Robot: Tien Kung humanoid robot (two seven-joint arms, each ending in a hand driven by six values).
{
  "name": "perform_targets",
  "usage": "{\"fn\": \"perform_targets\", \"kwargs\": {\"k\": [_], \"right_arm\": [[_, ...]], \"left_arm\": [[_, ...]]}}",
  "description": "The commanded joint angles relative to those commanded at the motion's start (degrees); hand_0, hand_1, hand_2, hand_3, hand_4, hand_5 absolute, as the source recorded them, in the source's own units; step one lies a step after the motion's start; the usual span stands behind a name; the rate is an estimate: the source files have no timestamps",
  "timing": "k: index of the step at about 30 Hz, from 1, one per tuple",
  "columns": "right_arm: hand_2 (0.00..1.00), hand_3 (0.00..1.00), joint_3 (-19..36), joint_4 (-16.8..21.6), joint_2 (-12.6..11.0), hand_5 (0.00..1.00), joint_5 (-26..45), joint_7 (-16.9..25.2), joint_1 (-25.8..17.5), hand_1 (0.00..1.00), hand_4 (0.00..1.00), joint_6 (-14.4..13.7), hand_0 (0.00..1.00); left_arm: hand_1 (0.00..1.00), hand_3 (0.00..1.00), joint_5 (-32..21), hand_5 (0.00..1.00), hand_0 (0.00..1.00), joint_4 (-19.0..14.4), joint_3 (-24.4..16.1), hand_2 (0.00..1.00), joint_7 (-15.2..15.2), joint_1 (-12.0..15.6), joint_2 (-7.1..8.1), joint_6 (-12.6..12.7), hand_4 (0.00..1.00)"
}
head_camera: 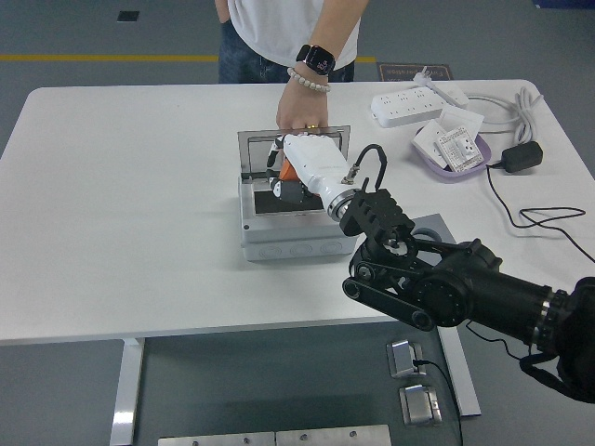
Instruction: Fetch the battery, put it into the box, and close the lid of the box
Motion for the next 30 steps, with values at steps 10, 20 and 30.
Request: {"fn": "perform_targets", "kwargs": {"k": [10, 20, 30], "right_arm": [[0.554, 0.658, 0.68, 0.57, -0.13, 0.527, 1.47, 0.56, -0.22, 0.53, 0.787, -1.21, 0.567], [0.558, 0.652, 3.49, 3.34, -1.55, 0.553, 5.17, 1.56, -1.0, 0.53, 0.805, -3.61, 0.567], [0.513, 0.62, 8.33, 10.58, -3.79, 0.55, 2.53, -1.14, -1.61, 0.436, 0.784, -1.98, 0.442]], "left_arm": [[0.599, 0.488, 0.22, 0.002, 0.395, 0.0, -0.11, 0.528, 0.09, -0.07, -0.03, -0.08, 0.002], [0.597, 0.49, 0.14, 0.002, 0.393, 0.0, 0.04, 0.529, 0.2, -0.03, -0.18, -0.09, 0.002], [0.598, 0.491, 0.04, 0.002, 0.394, 0.0, 0.32, 0.529, 0.29, 0.12, -0.38, -0.22, 0.002]]}}
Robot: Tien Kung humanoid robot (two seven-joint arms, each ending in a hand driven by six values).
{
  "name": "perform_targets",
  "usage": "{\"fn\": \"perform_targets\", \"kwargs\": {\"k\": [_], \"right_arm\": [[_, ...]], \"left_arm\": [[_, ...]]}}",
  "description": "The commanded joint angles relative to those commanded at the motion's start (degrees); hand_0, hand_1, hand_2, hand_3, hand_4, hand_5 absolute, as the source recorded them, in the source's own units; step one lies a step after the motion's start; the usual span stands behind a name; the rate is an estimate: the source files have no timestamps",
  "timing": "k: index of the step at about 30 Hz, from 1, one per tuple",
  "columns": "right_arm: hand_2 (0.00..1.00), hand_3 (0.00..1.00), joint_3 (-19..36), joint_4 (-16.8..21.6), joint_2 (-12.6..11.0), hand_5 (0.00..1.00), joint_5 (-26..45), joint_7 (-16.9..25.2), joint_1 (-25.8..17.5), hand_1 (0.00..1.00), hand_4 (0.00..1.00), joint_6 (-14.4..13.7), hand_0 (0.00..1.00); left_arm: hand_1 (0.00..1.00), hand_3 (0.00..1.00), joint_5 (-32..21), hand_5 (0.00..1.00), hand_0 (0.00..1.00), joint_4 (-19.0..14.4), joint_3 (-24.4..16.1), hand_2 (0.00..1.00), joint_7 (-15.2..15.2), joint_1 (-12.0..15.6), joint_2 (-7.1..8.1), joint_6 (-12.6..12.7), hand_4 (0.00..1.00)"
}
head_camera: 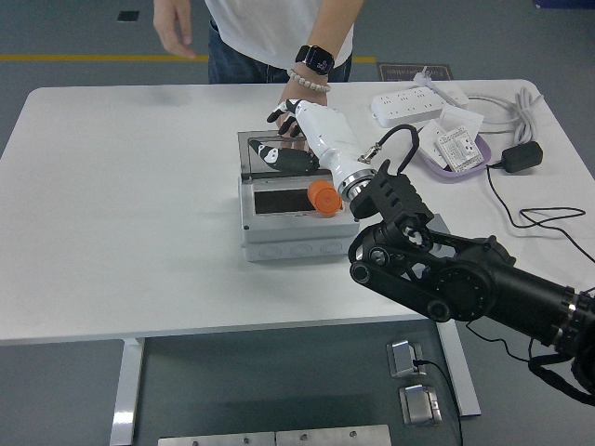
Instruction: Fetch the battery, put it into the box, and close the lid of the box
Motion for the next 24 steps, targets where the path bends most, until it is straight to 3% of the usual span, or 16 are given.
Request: {"fn": "perform_targets", "kwargs": {"k": [1, 2, 7, 8, 24], "right_arm": [[0.513, 0.62, 0.31, 0.5, -0.13, 0.55, -0.2, -0.27, 0.03, 0.436, 0.784, 0.29, 0.442], [0.434, 0.562, 0.63, 0.95, -0.24, 0.555, -0.33, -0.49, 0.07, 0.352, 0.778, 0.55, 0.299], [0.434, 0.562, 2.16, 1.77, -0.62, 0.555, -0.35, -0.69, 0.48, 0.352, 0.778, 0.95, 0.299], [0.412, 0.549, 2.45, 1.56, -0.68, 0.56, -0.26, -0.59, 0.59, 0.329, 0.774, 0.93, 0.245], [0.414, 0.559, 4.53, -4.73, -1.27, 0.569, 2.69, 0.94, 2.28, 0.345, 0.773, 1.92, 0.268]], "left_arm": [[0.598, 0.491, 0.02, 0.002, 0.394, 0.0, 0.0, 0.529, 0.0, 0.02, -0.01, -0.01, 0.002], [0.598, 0.492, 0.02, 0.002, 0.395, 0.0, 0.01, 0.53, 0.01, 0.05, -0.01, -0.01, 0.002], [0.598, 0.492, 0.09, 0.002, 0.395, 0.0, -0.01, 0.53, 0.01, 0.11, -0.01, -0.04, 0.002], [0.598, 0.492, 0.09, 0.002, 0.395, 0.0, 0.01, 0.53, 0.0, 0.1, 0.0, -0.06, 0.002], [0.6, 0.493, 0.44, 0.002, 0.396, 0.0, -0.1, 0.532, 0.07, 0.08, 0.09, -0.26, 0.002]]}}
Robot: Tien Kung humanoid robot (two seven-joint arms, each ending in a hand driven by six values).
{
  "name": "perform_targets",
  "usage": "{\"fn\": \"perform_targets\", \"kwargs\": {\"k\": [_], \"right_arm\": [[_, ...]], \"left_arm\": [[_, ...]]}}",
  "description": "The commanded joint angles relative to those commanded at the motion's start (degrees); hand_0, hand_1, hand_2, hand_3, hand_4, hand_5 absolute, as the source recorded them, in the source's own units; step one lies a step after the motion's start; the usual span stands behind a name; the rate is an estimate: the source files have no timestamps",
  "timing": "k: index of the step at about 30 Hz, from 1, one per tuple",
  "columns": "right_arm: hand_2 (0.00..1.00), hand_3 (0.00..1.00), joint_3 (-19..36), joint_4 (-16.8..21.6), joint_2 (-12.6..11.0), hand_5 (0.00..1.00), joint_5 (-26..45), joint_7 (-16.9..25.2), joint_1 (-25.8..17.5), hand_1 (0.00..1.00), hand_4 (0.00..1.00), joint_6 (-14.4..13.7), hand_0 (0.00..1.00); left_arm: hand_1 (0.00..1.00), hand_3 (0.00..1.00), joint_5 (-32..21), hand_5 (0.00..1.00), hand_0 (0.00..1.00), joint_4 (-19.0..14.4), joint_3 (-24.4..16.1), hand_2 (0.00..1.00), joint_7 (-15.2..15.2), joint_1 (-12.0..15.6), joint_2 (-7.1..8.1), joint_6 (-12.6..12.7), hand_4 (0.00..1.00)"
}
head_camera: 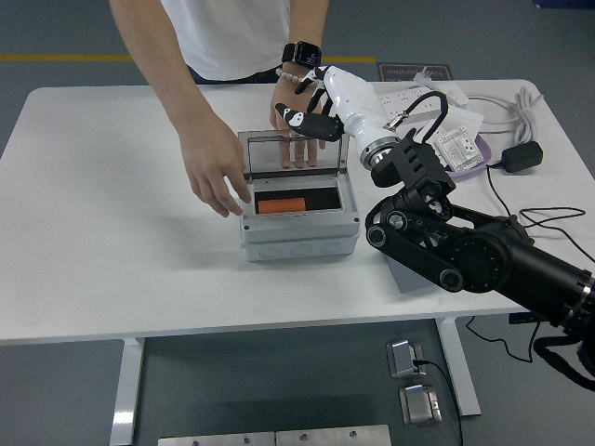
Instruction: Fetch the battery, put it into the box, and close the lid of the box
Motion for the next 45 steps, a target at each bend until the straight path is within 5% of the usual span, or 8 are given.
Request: {"fn": "perform_targets", "kwargs": {"k": [1, 2, 7, 8, 45], "right_arm": [[0.414, 0.559, 0.0, -0.22, 0.02, 0.569, 0.19, 0.04, 0.06, 0.345, 0.773, 0.03, 0.268], [0.553, 0.623, -0.01, -0.37, 0.05, 0.847, 0.32, 0.08, 0.1, 0.558, 0.843, 0.04, 0.615], [0.553, 0.623, -0.38, -1.08, 0.36, 0.847, 1.19, 0.38, 0.18, 0.558, 0.843, -0.21, 0.615], [0.603, 0.65, -0.47, -1.19, 0.43, 0.93, 1.34, 0.46, 0.19, 0.613, 0.88, -0.29, 0.743], [0.608, 0.651, -6.81, -5.98, 2.96, 0.998, 7.32, 3.18, -0.64, 0.632, 0.903, -2.39, 0.815]], "left_arm": [[0.6, 0.493, 0.01, 0.002, 0.396, 0.0, 0.0, 0.532, 0.0, -0.03, -0.01, -0.01, 0.002], [0.601, 0.493, -0.02, 0.002, 0.395, 0.0, 0.05, 0.531, -0.01, -0.06, -0.01, -0.03, 0.002], [0.601, 0.493, -0.1, 0.002, 0.395, 0.0, 0.2, 0.531, -0.07, -0.26, -0.01, -0.07, 0.002], [0.602, 0.493, -0.14, 0.002, 0.395, 0.0, 0.23, 0.53, -0.09, -0.3, -0.01, -0.08, 0.002], [0.603, 0.49, -1.08, 0.002, 0.393, 0.0, 1.68, 0.531, -0.37, -1.23, -0.01, -0.2, 0.002]]}}
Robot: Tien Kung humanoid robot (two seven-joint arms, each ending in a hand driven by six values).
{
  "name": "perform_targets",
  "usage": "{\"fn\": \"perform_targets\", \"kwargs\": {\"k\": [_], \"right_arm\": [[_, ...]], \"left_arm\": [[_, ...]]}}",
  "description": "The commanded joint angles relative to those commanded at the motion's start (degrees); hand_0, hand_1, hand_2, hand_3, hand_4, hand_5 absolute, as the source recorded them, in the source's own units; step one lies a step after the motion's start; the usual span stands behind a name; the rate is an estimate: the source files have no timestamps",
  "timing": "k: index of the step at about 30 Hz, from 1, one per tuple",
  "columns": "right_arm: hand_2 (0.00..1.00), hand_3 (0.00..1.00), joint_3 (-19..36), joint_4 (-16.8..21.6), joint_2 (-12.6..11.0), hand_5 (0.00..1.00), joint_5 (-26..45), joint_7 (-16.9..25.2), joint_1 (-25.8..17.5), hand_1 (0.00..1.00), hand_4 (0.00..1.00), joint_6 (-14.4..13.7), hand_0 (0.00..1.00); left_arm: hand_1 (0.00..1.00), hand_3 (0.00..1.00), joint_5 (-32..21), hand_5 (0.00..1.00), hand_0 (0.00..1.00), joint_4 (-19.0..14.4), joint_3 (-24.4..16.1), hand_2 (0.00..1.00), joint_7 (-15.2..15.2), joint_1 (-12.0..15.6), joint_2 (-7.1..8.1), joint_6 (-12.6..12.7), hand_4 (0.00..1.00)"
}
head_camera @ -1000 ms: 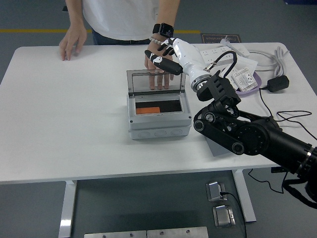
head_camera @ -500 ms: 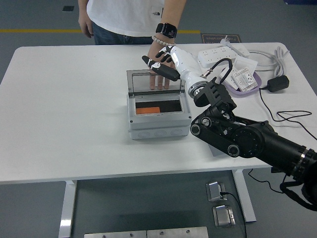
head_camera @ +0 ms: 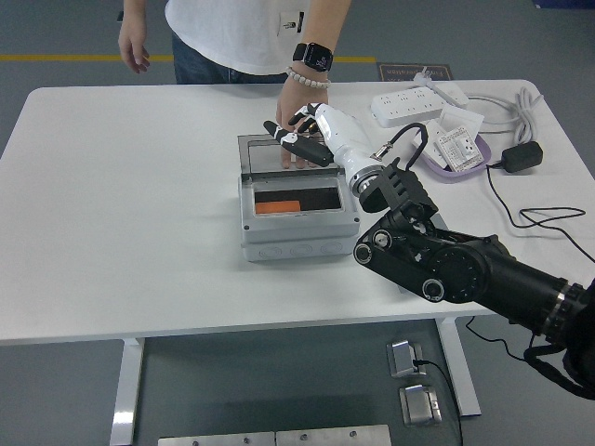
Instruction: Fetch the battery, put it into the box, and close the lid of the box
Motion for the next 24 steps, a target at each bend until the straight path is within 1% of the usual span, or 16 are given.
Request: {"fn": "perform_targets", "kwargs": {"k": [4, 9, 16, 17, 22, 23, 24], "right_arm": [[0.608, 0.651, -0.62, 1.38, -0.8, 0.998, -0.62, -0.61, -0.33, 0.632, 0.903, 0.33, 0.815], [0.606, 0.649, -1.24, 4.35, -2.25, 0.998, -2.28, -2.31, -0.71, 0.63, 0.901, 1.36, 0.815], [0.605, 0.647, -2.14, 7.58, -3.79, 0.998, -3.41, -4.17, -0.91, 0.624, 0.9, 3.93, 0.803], [0.601, 0.644, -2.19, 8.03, -3.97, 0.998, -3.66, -4.47, -0.94, 0.611, 0.9, 4.3, 0.768], [0.601, 0.644, -2.49, 10.53, -4.93, 0.998, -4.9, -6.17, -1.0, 0.611, 0.9, 6.33, 0.768], [0.599, 0.645, -2.57, 11.22, -5.19, 0.998, -5.14, -6.61, -1.0, 0.614, 0.898, 6.83, 0.747], [0.599, 0.645, -2.59, 11.65, -5.34, 0.998, -5.29, -6.91, -1.0, 0.614, 0.898, 7.16, 0.747]], "left_arm": [[0.603, 0.49, -0.46, 0.002, 0.393, 0.0, 0.29, 0.531, -0.11, 0.09, -0.01, 0.11, 0.002], [0.604, 0.49, -1.06, 0.002, 0.393, 0.0, 0.58, 0.531, -0.24, 0.21, -0.02, 0.26, 0.002], [0.604, 0.491, -1.75, 0.002, 0.394, 0.0, 1.01, 0.532, -0.42, 0.36, -0.06, 0.5, 0.002], [0.604, 0.492, -1.8, 0.002, 0.395, 0.0, 1.04, 0.532, -0.43, 0.38, -0.08, 0.53, 0.002], [0.604, 0.492, -1.93, 0.002, 0.395, 0.0, 1.09, 0.532, -0.46, 0.55, -0.11, 0.62, 0.002], [0.606, 0.491, -1.93, 0.002, 0.395, 0.0, 1.08, 0.532, -0.46, 0.61, -0.1, 0.63, 0.002], [0.606, 0.491, -1.95, 0.002, 0.395, 0.0, 1.09, 0.532, -0.46, 0.65, -0.1, 0.64, 0.002]]}}
